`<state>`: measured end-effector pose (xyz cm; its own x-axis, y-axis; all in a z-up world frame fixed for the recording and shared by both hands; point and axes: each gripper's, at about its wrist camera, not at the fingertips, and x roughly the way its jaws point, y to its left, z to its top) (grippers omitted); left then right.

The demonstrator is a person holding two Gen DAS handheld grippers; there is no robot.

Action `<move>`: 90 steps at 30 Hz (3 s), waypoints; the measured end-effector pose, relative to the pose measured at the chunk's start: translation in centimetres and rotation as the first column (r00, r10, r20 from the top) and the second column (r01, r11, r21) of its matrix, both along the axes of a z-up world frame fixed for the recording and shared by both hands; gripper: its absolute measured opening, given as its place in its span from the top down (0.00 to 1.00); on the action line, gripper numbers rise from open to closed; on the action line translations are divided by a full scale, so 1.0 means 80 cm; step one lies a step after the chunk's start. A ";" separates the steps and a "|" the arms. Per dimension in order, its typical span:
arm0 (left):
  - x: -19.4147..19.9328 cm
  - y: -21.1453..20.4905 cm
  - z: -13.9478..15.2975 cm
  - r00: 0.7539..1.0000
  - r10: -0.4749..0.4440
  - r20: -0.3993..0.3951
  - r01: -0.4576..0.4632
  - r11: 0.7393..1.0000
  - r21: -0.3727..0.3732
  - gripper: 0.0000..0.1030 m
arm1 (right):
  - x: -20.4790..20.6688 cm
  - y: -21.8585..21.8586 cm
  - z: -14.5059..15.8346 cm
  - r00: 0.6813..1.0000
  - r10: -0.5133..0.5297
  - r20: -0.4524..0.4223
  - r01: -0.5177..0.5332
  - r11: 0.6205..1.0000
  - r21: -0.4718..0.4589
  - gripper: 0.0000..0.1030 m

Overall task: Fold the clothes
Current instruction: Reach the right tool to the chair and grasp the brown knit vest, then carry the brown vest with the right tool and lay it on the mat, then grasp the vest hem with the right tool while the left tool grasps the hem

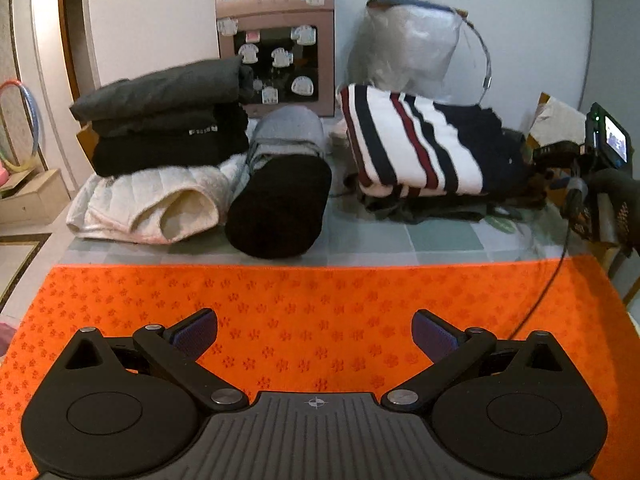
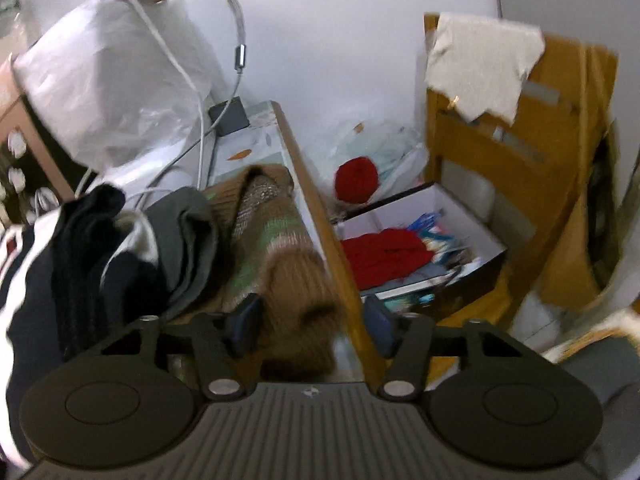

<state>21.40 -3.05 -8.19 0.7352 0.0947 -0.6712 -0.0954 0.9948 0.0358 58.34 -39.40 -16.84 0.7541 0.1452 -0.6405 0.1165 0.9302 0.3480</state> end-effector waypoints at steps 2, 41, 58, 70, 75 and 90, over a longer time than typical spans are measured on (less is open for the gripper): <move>0.004 0.000 -0.006 1.000 -0.008 -0.016 0.008 1.000 0.001 0.00 | 0.007 -0.003 -0.005 1.000 0.020 0.018 -0.021 0.998 0.066 0.65; -0.220 0.053 0.144 0.944 -0.269 0.193 0.300 0.940 -0.159 0.01 | -0.475 0.137 0.389 0.832 0.478 0.281 -0.512 0.857 0.057 0.89; -0.257 0.071 0.094 0.939 -0.338 0.059 0.343 0.929 -0.141 0.10 | -0.594 0.296 0.264 0.714 0.699 0.030 -0.699 0.711 0.075 0.76; -0.242 0.084 0.043 0.958 -0.285 -0.020 0.280 0.950 -0.137 0.16 | -0.633 0.213 0.206 0.815 0.568 -0.112 -0.576 0.815 -0.057 0.59; -0.227 0.083 0.021 0.958 -0.284 -0.040 0.279 0.954 -0.113 0.19 | -0.638 0.187 0.157 0.846 0.504 -0.172 -0.525 0.844 -0.112 0.58; -0.107 0.100 -0.020 0.979 -0.181 -0.092 0.172 0.980 -0.100 0.19 | -0.635 0.125 0.084 0.927 0.275 -0.255 -0.329 0.923 -0.198 0.33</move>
